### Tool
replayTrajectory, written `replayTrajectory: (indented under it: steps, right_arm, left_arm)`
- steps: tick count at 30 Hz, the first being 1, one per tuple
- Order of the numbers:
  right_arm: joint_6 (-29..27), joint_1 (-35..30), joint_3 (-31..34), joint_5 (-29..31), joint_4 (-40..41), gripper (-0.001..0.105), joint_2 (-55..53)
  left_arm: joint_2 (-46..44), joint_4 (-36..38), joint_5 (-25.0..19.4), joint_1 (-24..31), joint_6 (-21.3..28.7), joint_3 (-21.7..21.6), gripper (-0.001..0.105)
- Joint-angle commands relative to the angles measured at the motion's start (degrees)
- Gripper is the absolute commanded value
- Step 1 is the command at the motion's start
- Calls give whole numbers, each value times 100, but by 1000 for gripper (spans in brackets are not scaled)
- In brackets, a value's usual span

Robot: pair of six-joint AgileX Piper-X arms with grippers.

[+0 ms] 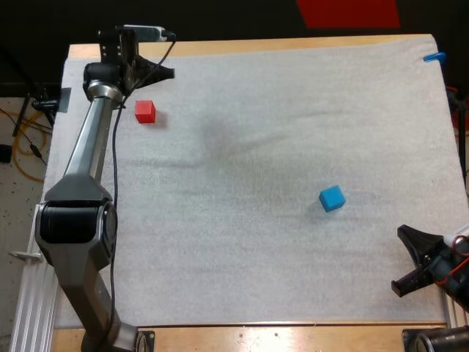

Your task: Stack red cube on blue cube

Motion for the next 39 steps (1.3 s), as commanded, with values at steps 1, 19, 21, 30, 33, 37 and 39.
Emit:
replayTrajectory:
  steps: [1,19,21,30,33,37,39]
  right_arm:
    - [-59,17,-59,39,-31,0,3]
    - [-21,17,-59,46,-31,0,3]
    - [119,17,-59,71,-31,0,3]
    - [204,17,-59,69,-31,0,3]
    - [204,17,-59,69,-31,0,3]
    - [204,17,-59,69,-31,0,3]
    - [204,17,-59,69,-31,0,3]
  left_arm:
    - [80,-8,-342,-16,-139,-48,0]
    - [565,-189,-440,270,-151,-48,0]
    - [590,-296,-441,270,-141,-48,0]
    - [594,-42,-424,270,-141,-48,0]
    - [594,69,-424,270,-65,-48,0]
    - [687,405,-178,270,-51,-48,0]
    - [780,586,18,270,-134,-48,0]
